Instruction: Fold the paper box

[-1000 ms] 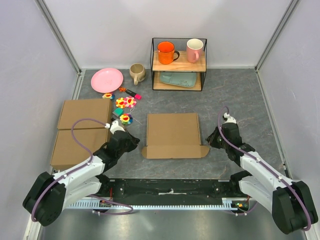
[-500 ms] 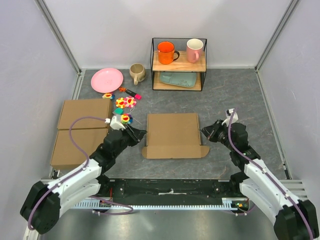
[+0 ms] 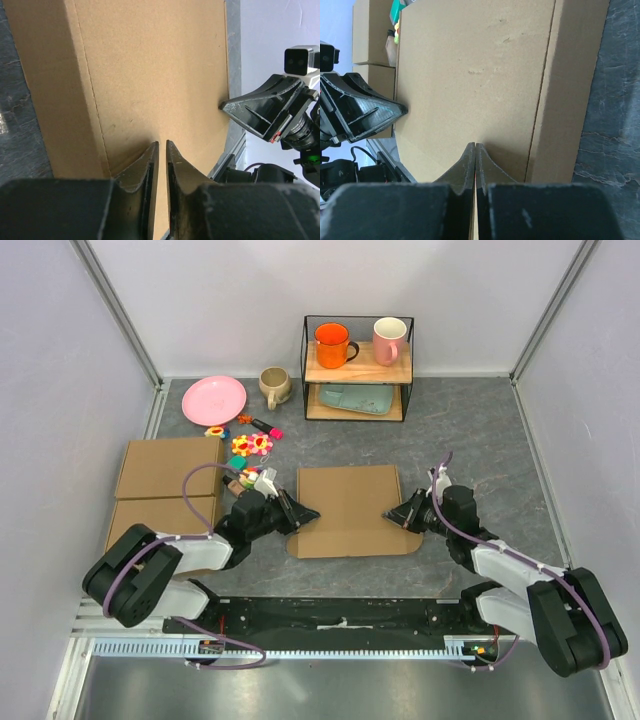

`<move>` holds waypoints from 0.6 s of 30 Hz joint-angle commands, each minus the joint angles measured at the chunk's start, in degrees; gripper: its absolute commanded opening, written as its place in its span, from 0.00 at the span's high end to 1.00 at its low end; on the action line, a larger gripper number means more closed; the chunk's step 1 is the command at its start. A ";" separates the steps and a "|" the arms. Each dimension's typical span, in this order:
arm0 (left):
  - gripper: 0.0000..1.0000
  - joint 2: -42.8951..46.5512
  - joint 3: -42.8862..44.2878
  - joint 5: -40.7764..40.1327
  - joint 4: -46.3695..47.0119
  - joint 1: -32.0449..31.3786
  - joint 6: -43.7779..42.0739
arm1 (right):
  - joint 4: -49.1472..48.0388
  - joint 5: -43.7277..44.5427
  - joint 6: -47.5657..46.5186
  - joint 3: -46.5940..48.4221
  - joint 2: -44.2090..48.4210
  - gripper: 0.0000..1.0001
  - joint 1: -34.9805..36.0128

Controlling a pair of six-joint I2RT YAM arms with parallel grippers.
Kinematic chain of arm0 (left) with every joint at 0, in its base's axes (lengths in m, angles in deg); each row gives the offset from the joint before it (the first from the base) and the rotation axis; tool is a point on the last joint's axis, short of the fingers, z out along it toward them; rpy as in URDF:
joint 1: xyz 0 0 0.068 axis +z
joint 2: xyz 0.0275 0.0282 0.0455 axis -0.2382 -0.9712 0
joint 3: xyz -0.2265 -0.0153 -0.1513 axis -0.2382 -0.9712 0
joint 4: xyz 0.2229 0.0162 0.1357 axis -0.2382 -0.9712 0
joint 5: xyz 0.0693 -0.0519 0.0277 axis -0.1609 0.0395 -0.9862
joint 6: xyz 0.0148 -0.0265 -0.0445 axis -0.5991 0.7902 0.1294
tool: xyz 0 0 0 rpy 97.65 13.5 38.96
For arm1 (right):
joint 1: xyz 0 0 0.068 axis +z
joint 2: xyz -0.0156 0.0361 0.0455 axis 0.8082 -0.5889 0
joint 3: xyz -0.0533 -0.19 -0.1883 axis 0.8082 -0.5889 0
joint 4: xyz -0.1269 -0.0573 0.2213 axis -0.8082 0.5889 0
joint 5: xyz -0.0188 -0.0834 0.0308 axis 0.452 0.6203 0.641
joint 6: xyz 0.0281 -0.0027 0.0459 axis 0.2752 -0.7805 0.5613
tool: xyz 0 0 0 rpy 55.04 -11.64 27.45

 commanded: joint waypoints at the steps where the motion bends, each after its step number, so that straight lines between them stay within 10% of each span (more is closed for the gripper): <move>1: 0.81 -3.56 -3.46 0.46 -3.52 -0.63 0.56 | 4.75 2.85 -3.17 -3.91 -0.31 1.00 0.32; 18: 0.69 21.57 16.49 -11.91 -36.45 -0.54 -12.01 | 30.67 19.70 -9.49 15.51 14.90 0.79 -0.11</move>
